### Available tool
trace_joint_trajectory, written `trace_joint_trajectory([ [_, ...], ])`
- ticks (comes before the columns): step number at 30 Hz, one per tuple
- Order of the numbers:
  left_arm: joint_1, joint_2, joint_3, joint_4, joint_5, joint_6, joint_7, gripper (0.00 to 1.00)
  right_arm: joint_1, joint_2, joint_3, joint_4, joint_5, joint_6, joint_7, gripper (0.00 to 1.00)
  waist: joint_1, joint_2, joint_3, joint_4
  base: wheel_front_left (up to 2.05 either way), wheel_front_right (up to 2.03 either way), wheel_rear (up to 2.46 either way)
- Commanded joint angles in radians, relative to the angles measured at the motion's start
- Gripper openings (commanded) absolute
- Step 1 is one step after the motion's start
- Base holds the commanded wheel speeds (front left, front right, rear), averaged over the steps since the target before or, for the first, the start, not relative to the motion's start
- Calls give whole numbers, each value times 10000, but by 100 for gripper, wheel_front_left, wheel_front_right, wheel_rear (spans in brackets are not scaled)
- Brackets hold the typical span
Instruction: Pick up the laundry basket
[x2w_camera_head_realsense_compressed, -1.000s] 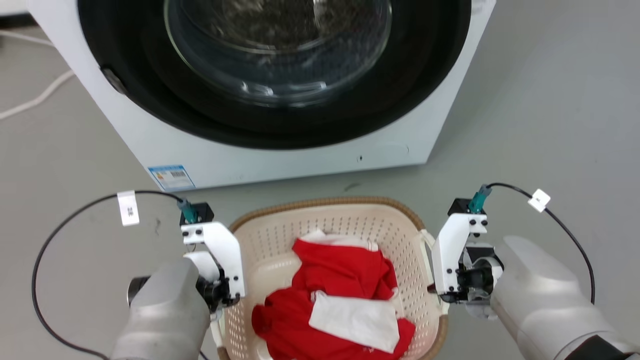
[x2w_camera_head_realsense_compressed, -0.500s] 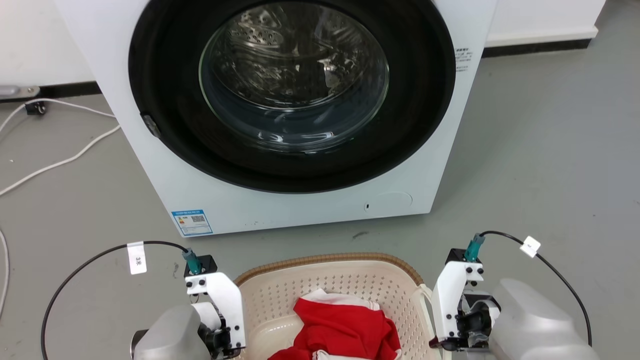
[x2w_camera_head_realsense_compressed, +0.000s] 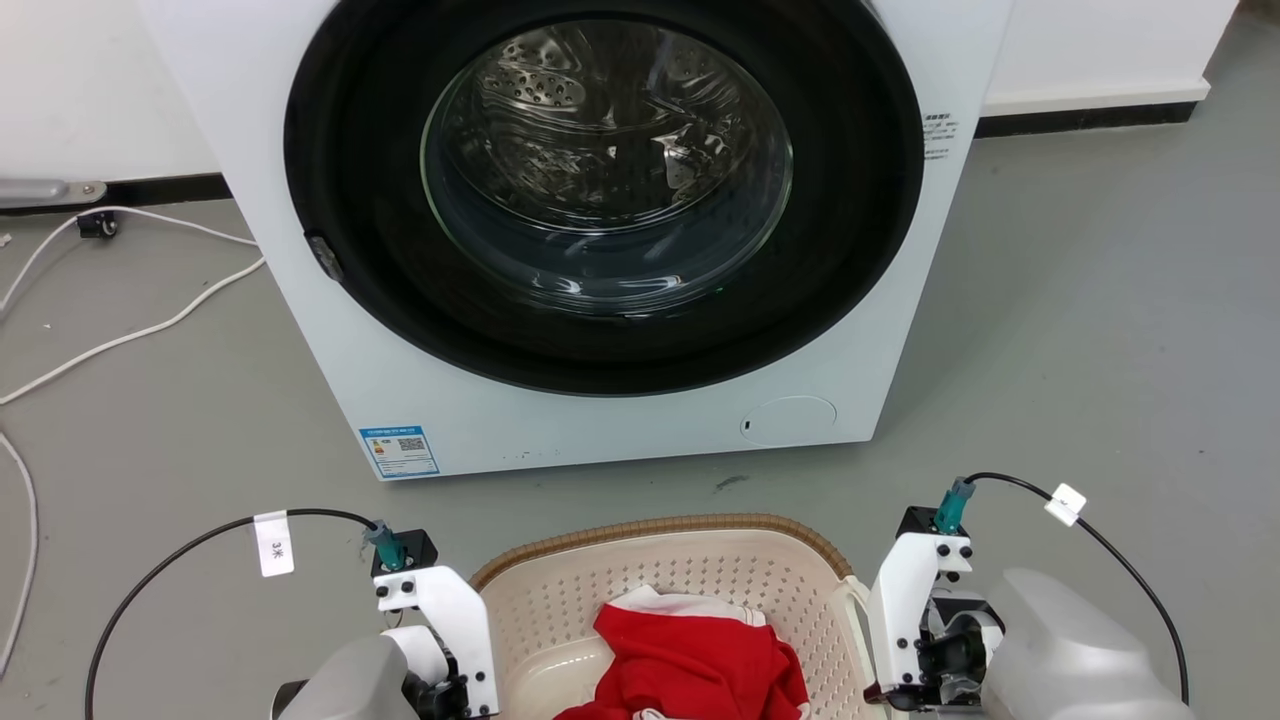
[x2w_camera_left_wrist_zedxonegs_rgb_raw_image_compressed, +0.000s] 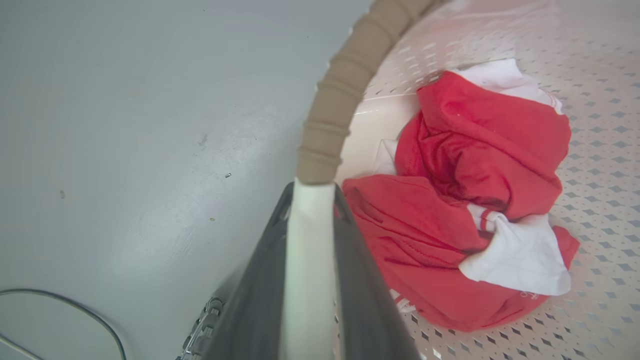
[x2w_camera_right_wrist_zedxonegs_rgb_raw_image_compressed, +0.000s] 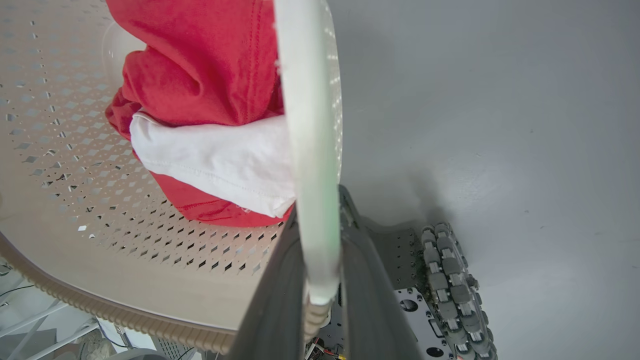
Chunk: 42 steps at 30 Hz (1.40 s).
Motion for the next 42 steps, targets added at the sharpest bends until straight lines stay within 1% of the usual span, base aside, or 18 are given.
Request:
trace_joint_trajectory([
  [1,125,-251,-43,-53,-61,-99,-74,0,125,191,-86,-87,18,112,-52,0,1,-1,-10,31,0,0,0],
  [10,105,-320,-175,-57,-204,-140,-354,0,222,227,-249,-94,-117,112,-41,0,1,-1,-13,51,0,0,0],
  [42,-2,-356,-589,-60,-630,-150,-539,0,283,274,-792,-95,-595,112,-88,0,1,-1,99,77,0,0,0],
])
